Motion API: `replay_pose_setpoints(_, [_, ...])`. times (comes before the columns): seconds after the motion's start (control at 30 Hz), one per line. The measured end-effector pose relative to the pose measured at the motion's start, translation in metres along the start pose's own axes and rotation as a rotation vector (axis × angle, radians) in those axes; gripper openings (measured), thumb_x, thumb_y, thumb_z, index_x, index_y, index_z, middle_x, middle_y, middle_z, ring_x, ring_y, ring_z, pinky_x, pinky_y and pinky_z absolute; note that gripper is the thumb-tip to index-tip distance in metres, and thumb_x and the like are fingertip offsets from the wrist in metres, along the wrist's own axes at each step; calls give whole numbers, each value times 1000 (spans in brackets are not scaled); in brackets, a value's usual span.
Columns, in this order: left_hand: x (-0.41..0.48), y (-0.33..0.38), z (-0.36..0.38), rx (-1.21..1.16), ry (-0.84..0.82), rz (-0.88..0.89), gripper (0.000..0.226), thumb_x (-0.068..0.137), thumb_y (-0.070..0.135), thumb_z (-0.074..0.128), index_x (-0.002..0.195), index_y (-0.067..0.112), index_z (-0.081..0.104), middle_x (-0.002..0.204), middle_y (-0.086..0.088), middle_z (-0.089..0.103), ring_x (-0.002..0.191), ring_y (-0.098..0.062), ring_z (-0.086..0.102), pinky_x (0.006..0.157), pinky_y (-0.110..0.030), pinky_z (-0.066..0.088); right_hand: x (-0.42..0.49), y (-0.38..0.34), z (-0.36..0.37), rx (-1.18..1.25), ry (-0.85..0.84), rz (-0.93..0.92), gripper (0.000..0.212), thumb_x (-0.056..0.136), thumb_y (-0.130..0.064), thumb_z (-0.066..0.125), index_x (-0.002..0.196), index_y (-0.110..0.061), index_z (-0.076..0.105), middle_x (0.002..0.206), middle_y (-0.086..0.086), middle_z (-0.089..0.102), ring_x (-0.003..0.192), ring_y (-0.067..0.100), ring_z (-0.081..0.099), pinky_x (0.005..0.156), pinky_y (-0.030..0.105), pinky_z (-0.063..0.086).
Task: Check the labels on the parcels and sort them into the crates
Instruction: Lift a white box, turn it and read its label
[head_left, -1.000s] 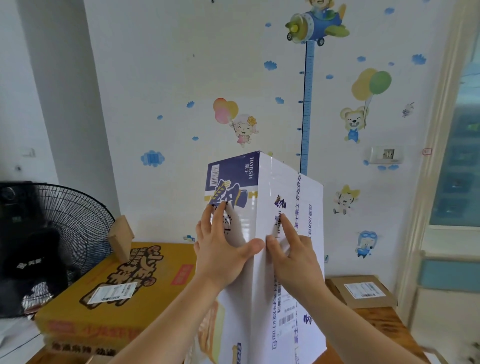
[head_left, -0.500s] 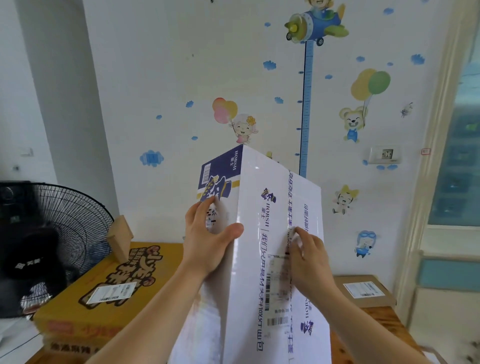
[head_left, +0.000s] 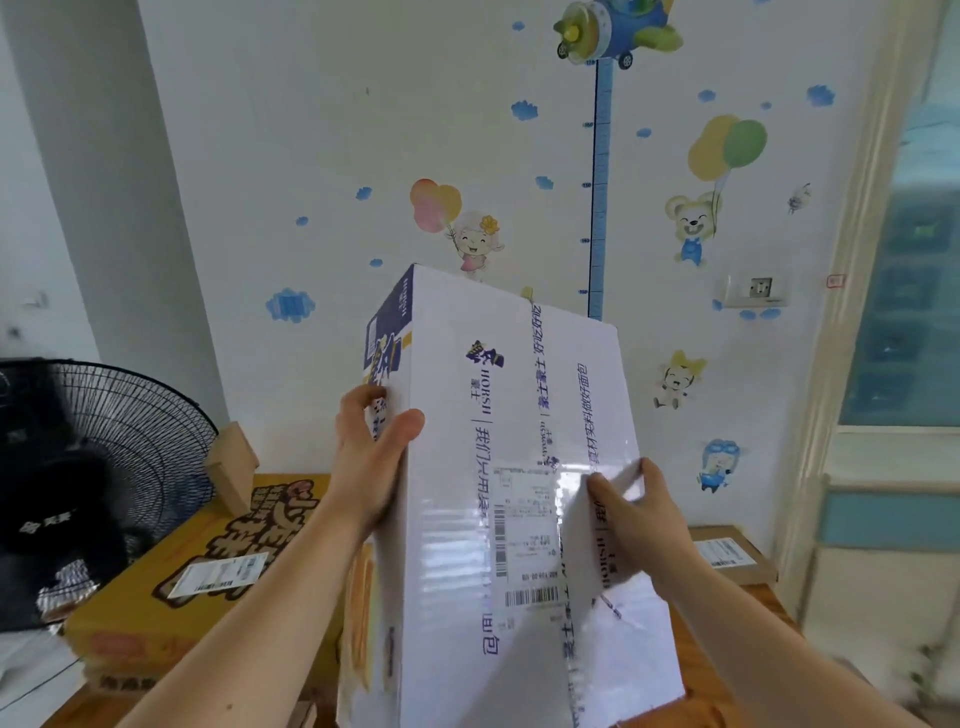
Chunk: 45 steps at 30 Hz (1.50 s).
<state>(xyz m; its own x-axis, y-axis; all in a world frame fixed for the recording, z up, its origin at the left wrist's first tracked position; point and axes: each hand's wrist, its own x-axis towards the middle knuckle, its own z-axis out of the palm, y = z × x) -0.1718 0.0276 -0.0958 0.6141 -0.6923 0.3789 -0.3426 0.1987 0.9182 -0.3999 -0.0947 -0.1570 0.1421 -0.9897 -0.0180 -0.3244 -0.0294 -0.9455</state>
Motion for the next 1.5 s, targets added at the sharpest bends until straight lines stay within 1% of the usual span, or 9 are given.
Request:
replay_pose_setpoints(0.1, [7,-11,0,20,-25,-27,59,66,61,63,122,41,54,129,-3,48,115,-23,52,101,-47,43,-1,2,-3,1,-11,-7,84,90,-49,63,154,-36,10,105,5,62,89,23,61,74,42,51])
replay_pose_setpoints(0.2, [6,-16,7,-26,-124,-54,17,88,48,53,99,47,67,111,-3,64,99,-19,60,88,-38,46,-1,8,-8,-39,22,-5,90,89,-46,67,154,-39,6,105,7,61,85,22,61,66,38,51])
replay_pose_setpoints(0.37, [-6,-32,29,-51,-52,-189,30,98,29,55,122,20,39,118,-4,57,104,-24,59,90,-44,49,3,14,-21,-115,51,-45,95,86,-41,70,153,-41,3,120,10,55,94,26,62,79,48,57])
replay_pose_setpoints(0.57, [-22,-45,58,-33,-273,-218,50,90,2,62,120,40,49,109,7,70,96,-15,69,81,-36,55,9,31,-56,-257,69,-26,85,88,-37,68,153,-32,13,138,13,48,110,36,59,91,49,52])
replay_pose_setpoints(0.63, [-25,-53,68,-37,-301,-245,51,88,2,62,116,44,50,114,1,70,98,-19,69,83,-40,56,10,40,-63,-287,67,-16,80,87,-35,68,150,-31,18,126,13,56,104,35,61,85,45,54])
replay_pose_setpoints(0.8, [-39,-69,97,-27,-336,-295,72,92,9,59,149,37,25,127,3,62,107,-21,66,90,-46,55,11,62,-86,-318,73,-16,72,88,-31,67,147,-28,25,120,8,55,102,30,58,80,36,50])
replay_pose_setpoints(1.03, [-68,-83,144,-9,-292,-230,48,93,-1,57,129,26,42,118,0,65,106,-19,65,86,-35,53,14,101,-119,-360,75,-11,70,90,-29,66,147,-23,25,138,11,45,98,27,50,73,31,38])
replay_pose_setpoints(1.17, [-74,-104,155,113,-303,-201,57,91,11,60,142,25,38,126,6,63,116,-16,60,105,-45,44,18,118,-120,-391,59,-4,73,90,-30,66,149,-20,24,140,10,44,111,30,54,76,31,40])
replay_pose_setpoints(1.5, [-53,-154,159,340,-368,-346,75,100,14,52,157,13,3,162,-4,18,148,-22,21,119,-34,16,49,147,-75,-437,-31,123,73,93,-33,62,151,-28,17,135,10,44,94,21,51,74,35,51])
